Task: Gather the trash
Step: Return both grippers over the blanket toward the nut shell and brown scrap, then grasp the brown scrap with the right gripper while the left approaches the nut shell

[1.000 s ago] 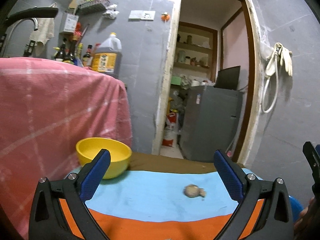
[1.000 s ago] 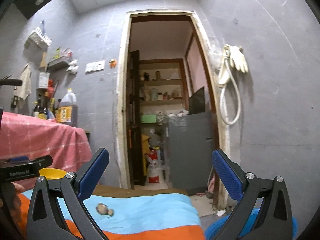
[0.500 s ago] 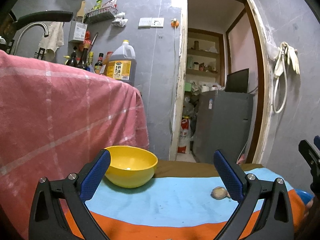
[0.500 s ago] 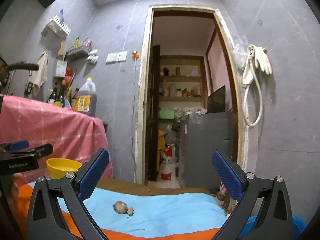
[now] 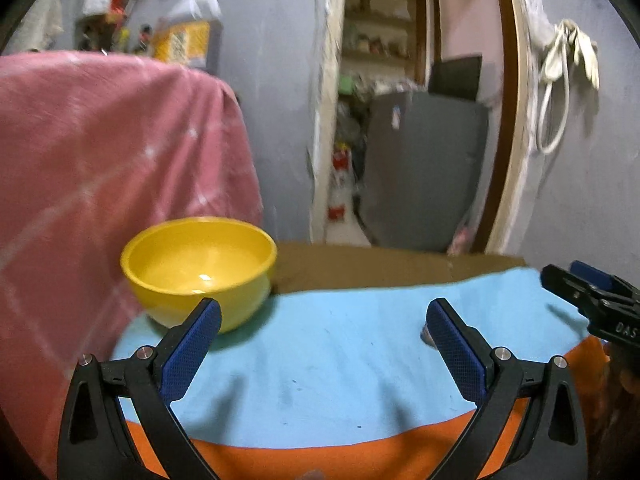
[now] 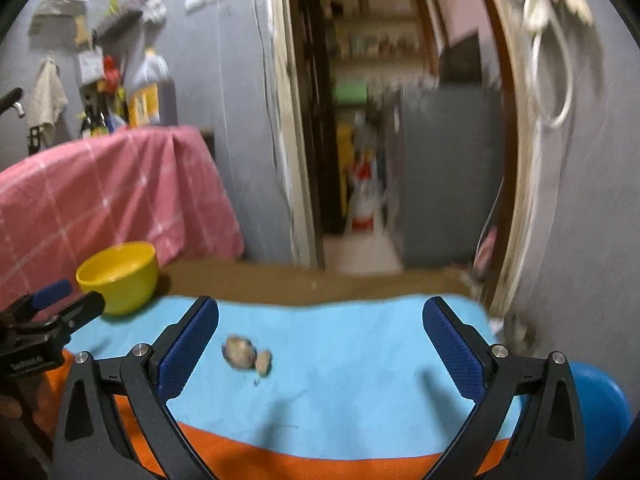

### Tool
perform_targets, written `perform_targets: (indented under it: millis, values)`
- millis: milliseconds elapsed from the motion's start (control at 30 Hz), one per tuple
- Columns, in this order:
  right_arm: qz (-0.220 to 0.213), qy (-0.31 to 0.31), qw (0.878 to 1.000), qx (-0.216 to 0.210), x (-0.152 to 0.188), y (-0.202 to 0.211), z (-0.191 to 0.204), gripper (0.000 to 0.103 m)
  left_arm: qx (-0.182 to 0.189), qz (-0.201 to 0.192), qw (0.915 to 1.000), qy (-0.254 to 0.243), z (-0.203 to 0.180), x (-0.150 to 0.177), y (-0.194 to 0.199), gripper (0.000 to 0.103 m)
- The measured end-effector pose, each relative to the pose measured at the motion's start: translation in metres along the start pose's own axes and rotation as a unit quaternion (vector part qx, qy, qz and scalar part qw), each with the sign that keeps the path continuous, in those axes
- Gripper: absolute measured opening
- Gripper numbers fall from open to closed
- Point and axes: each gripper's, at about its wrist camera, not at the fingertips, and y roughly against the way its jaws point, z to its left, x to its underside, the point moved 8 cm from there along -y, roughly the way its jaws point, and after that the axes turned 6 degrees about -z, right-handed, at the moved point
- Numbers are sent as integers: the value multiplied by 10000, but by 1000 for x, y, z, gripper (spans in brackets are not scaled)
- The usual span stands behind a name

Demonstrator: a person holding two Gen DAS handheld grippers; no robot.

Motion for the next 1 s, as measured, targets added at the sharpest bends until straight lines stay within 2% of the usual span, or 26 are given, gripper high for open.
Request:
perform_targets:
  millis: [67,267,400,500,600,767,933,1000]
  values:
    - [363,-16,9992,-142,8,-10,-1,85,67,249,9997,-5,-2,5,-11,100]
    - [1139,152,9923,-459,32,-27,8,62,239,814,9962,199,-2,19,-32,99]
    - [1705,482,9820,-648,51,-41,23,55,265,1114,9930,292,-2,25,-41,99]
    - [2009,701,9749,-651,63,-48,31,44,226,1275,9910,349,1,29,-45,99]
    - [2150,780,9710,-696,67,-54,35,40,233,1393,9889,462,5,30,-49,99]
    - [2296,966,9648,-845,71,-62,46,25,287,1501,9864,601,7,31,-54,99]
    - [2382,1040,9611,-933,73,-68,51,11,401,1561,9855,537,3,30,-55,99]
    - [2347,1055,9613,-982,72,-66,52,10,461,1581,9853,463,-1,30,-56,99]
